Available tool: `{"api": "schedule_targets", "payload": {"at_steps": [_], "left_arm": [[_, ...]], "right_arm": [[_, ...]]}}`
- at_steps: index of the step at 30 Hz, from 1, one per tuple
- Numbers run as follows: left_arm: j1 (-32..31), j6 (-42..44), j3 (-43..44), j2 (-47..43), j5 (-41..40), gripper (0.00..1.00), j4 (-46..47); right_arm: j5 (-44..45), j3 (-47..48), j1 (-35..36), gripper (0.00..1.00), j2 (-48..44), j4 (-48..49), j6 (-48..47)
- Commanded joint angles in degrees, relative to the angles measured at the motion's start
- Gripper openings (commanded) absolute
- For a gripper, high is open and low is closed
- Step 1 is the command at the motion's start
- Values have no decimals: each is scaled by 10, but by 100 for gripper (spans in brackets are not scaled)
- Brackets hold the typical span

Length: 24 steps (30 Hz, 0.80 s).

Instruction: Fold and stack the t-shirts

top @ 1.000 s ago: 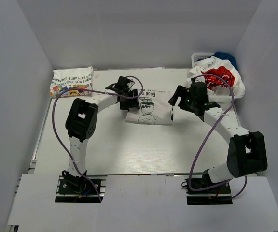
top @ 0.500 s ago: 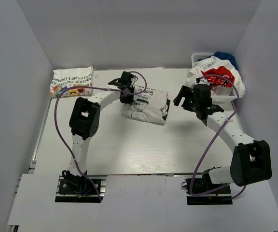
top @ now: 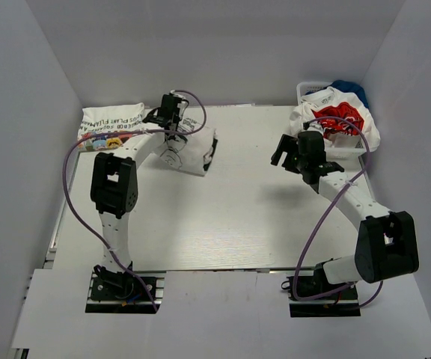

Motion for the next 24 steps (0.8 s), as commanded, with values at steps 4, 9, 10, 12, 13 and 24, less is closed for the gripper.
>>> {"api": "schedule_targets", "payload": {"at_steps": [4, 9, 10, 12, 13, 24], "left_arm": [[66, 101, 41, -37, -55, 0, 74], [108, 135, 84, -7, -46, 0, 104], [108, 135, 109, 5, -38, 0, 104], [122, 143, 140, 10, -33, 0, 104], [122, 151, 152, 16, -24, 0, 104], [134, 151, 231, 3, 7, 0, 62]], "right_arm": [[15, 10, -3, 90, 16, 24, -17], [15, 22, -4, 90, 33, 28, -20], [14, 29, -3, 90, 43, 27, -22], [5, 35, -3, 90, 55, 24, -23], [2, 46, -3, 90, 61, 22, -23], [-4, 41, -3, 90, 58, 18, -27]]}}
